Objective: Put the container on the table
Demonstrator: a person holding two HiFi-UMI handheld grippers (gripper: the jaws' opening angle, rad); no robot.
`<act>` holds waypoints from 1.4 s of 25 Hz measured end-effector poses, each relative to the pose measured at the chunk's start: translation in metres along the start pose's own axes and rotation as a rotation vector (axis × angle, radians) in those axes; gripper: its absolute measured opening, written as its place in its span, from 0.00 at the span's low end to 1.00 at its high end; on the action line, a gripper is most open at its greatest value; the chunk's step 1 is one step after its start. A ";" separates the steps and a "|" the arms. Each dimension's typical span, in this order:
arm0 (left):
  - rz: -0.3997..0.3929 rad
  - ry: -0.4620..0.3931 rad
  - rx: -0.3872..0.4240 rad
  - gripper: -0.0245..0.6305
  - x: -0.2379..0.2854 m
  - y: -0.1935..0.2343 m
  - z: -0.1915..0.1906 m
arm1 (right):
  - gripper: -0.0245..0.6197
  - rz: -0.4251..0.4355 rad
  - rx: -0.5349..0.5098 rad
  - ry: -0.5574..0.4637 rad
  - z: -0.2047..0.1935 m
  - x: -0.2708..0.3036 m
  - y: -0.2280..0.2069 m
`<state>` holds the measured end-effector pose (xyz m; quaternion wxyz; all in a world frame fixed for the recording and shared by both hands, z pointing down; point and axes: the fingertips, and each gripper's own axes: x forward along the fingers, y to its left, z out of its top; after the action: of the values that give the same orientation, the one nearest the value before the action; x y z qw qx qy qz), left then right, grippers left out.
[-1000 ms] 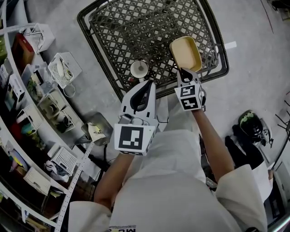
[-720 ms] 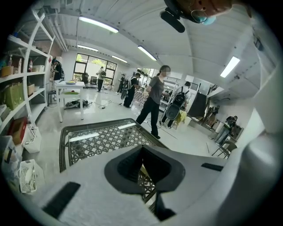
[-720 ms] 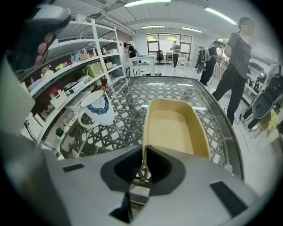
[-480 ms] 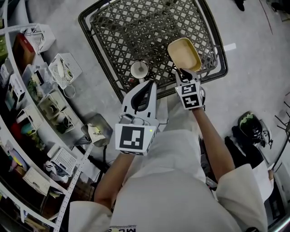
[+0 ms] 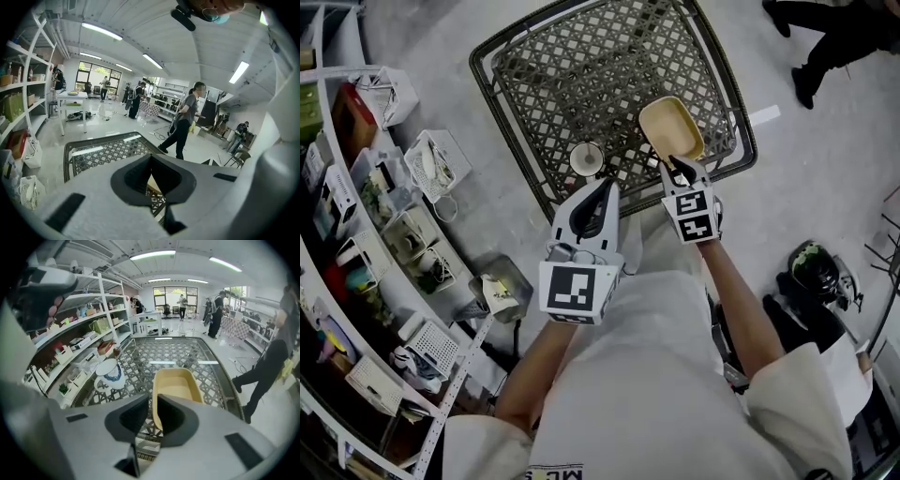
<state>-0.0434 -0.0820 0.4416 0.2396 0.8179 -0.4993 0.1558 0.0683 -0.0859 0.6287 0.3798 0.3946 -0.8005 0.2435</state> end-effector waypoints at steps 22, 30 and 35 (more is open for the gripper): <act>-0.090 -0.143 0.058 0.07 -0.028 -0.028 0.069 | 0.08 -0.141 -0.024 -0.480 0.144 -0.198 -0.014; -0.098 -0.206 0.098 0.07 -0.045 -0.035 0.096 | 0.08 -0.154 -0.089 -0.571 0.154 -0.271 -0.017; -0.099 -0.227 0.125 0.07 -0.063 -0.037 0.103 | 0.08 -0.166 -0.086 -0.614 0.158 -0.301 -0.009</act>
<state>-0.0370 -0.0774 0.3151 0.1375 0.8671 -0.4718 0.0809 0.1307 -0.0658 0.2956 0.1555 0.4972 -0.8523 0.0475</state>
